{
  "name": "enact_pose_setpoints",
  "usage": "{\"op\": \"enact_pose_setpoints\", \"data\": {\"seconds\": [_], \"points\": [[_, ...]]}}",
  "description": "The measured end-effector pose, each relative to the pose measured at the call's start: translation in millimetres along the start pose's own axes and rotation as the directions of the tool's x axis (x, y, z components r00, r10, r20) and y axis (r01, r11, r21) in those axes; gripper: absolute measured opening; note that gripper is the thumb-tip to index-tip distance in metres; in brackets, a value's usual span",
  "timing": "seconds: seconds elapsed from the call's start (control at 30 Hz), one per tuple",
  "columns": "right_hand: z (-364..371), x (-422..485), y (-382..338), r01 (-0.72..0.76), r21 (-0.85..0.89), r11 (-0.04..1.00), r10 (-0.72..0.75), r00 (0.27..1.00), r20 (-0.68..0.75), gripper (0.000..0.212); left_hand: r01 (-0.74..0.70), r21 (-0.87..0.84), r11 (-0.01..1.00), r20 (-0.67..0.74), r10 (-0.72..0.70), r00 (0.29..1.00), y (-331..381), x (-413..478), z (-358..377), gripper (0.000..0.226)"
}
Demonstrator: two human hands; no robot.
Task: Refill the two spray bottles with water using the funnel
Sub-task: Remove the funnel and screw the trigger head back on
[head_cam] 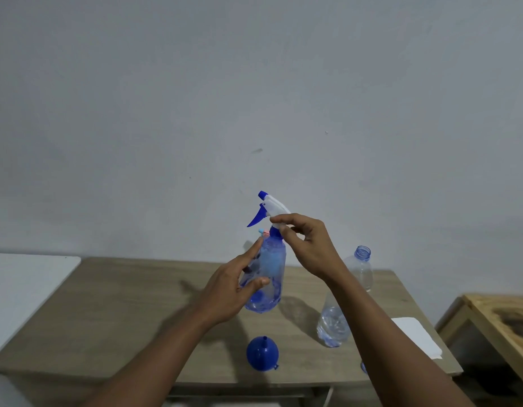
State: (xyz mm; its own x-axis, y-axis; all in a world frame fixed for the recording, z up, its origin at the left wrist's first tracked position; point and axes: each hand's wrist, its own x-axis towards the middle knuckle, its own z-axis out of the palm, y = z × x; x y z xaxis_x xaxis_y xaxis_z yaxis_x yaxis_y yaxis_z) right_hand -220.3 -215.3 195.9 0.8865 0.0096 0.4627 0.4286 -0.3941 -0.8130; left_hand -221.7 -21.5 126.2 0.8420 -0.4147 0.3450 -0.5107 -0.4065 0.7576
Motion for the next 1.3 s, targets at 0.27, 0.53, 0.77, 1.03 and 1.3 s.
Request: {"op": "enact_pose_setpoints", "data": {"seconds": [0.27,0.53,0.77,1.03,1.3], "points": [[9,2,-6,-0.006,-0.002,1.000,0.006,1.000,-0.003,0.017,-0.015,-0.021,1.000,-0.021,0.015,1.000,-4,-4,0,0.075],[14,1,-10,0.006,-0.014,1.000,-0.006,1.000,-0.004,0.026,-0.003,-0.014,1.000,-0.026,0.003,1.000,-4,-2,-3,0.078],[8,1,-12,-0.006,0.030,1.000,0.004,0.999,0.054,0.033,-0.019,-0.032,0.999,-0.044,0.017,0.999,-4,-4,-8,0.076],[19,-2,-17,0.000,0.075,0.997,0.003,0.999,-0.042,0.033,-0.024,-0.032,0.999,-0.081,0.021,0.997,-2,-4,-10,0.073],[30,-9,-13,-0.126,0.266,0.956,0.179,0.966,-0.185,0.059,0.065,-0.238,0.969,-0.045,-0.077,0.996,-3,-10,2,0.061]]}}
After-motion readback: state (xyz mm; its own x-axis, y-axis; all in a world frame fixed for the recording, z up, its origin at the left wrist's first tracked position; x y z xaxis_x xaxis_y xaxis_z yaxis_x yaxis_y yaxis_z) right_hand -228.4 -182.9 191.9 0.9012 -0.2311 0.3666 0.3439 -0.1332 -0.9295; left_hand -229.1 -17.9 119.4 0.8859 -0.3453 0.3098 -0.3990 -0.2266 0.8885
